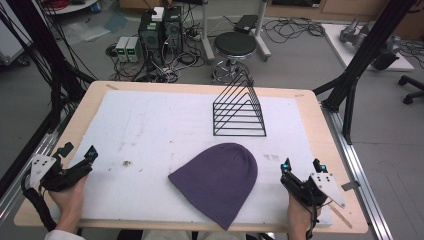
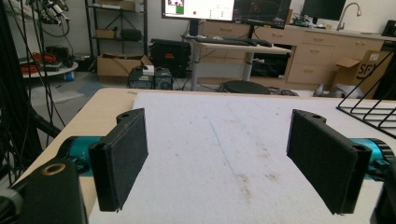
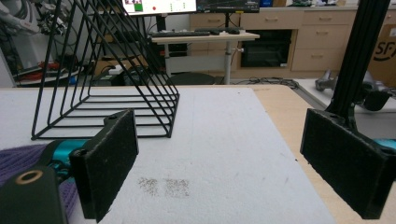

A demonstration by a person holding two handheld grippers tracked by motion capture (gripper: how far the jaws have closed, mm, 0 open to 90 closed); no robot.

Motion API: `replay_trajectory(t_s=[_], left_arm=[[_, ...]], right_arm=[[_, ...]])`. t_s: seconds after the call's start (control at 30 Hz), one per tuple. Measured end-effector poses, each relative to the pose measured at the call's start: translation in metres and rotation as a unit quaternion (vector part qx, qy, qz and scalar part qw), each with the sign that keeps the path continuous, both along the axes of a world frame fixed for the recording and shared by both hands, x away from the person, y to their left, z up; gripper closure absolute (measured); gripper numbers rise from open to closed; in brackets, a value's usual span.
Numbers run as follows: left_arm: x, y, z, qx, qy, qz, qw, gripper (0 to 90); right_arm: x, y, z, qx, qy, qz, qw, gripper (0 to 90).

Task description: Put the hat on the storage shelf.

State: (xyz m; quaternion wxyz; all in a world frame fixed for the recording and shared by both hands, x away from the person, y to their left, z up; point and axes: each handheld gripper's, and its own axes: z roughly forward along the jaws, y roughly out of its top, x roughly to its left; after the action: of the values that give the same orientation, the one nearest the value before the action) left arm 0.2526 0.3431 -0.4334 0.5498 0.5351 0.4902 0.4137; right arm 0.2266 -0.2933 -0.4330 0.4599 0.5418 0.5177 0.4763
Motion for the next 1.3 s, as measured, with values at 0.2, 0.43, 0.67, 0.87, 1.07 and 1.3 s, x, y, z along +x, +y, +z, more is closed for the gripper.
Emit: replay_trajectory(t_s=[0.2, 0.43, 0.67, 0.87, 1.07, 1.3], left_arm=[[-0.001, 0.0, 0.0, 0.001, 0.0, 0.001, 1.0, 20.7], [0.0, 0.0, 0.0, 0.002, 0.0, 0.002, 1.0, 20.6], [0.0, 0.0, 0.0, 0.002, 0.0, 0.001, 1.0, 20.6], [0.0, 0.0, 0.0, 0.002, 0.0, 0.0, 1.0, 20.6], [0.001, -0.001, 0.0, 0.002, 0.001, -0.003, 1.0, 20.6], [0.001, -0.002, -0.001, 0.003, 0.002, -0.007, 1.0, 20.6]], right_arm=[[-0.001, -0.002, 0.0, 0.005, 0.0, -0.004, 1.0, 10.5], [-0.001, -0.003, 0.0, 0.013, 0.001, -0.006, 0.9999, 10.5], [-0.001, -0.004, -0.001, 0.019, 0.002, -0.006, 0.9998, 10.5], [-0.001, -0.005, 0.0, 0.018, -0.001, -0.004, 0.9998, 10.5], [0.004, -0.003, 0.002, 0.02, -0.003, 0.002, 0.9998, 10.5], [0.007, 0.003, 0.01, 0.012, -0.002, 0.018, 0.9998, 10.5]])
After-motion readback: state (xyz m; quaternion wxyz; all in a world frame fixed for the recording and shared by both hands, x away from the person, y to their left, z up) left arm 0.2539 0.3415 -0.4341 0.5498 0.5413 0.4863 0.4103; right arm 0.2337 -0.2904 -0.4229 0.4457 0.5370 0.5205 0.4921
